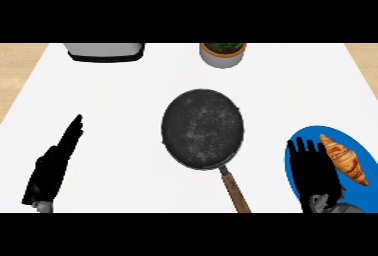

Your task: Pick the sweet potato from the plate and place it in the pan

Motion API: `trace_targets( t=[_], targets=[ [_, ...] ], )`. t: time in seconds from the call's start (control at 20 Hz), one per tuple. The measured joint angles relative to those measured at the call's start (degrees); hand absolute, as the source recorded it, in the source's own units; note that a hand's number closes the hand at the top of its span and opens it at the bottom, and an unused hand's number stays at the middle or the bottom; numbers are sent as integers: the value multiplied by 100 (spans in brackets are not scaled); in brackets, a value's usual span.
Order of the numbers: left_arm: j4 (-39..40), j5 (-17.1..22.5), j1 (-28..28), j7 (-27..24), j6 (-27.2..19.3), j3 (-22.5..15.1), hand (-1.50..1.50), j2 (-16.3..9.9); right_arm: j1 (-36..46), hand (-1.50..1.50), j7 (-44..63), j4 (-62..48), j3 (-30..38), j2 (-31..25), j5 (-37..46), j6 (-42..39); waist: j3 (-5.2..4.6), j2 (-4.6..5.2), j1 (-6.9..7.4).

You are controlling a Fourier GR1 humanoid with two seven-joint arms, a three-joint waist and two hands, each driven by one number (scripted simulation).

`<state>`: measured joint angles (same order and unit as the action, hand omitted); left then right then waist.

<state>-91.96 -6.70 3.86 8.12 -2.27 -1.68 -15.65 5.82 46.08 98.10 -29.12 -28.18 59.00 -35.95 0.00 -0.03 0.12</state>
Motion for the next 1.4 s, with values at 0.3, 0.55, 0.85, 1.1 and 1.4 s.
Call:
trace_targets(
  t=[0.3, 0.55, 0.85, 1.1, 1.4],
  targets=[
    [-59, -160, -10, 68, 56, 28, 0, 155, -248, -150, -269, -98, 174, 26, 327, 37, -1, -1, -8],
    [-199, -250, 50, 142, 131, 96, 0, 228, -344, -150, -598, -437, 347, 60, 608, 255, 1, 0, -4],
    [-100, -307, 78, -2, 247, 226, 0, 303, -298, -150, -1051, -998, 625, 140, 924, 637, 1, 1, -1],
    [-182, -396, 86, 63, 284, 242, 0, 396, -263, 150, -1423, -1218, 822, 254, 1047, 903, -9, -7, 1],
    [-129, -497, 77, 5, 265, 251, 0, 520, -277, 150, -1928, -1469, 1126, 379, 987, 1321, -49, -38, 6]
  ],
)
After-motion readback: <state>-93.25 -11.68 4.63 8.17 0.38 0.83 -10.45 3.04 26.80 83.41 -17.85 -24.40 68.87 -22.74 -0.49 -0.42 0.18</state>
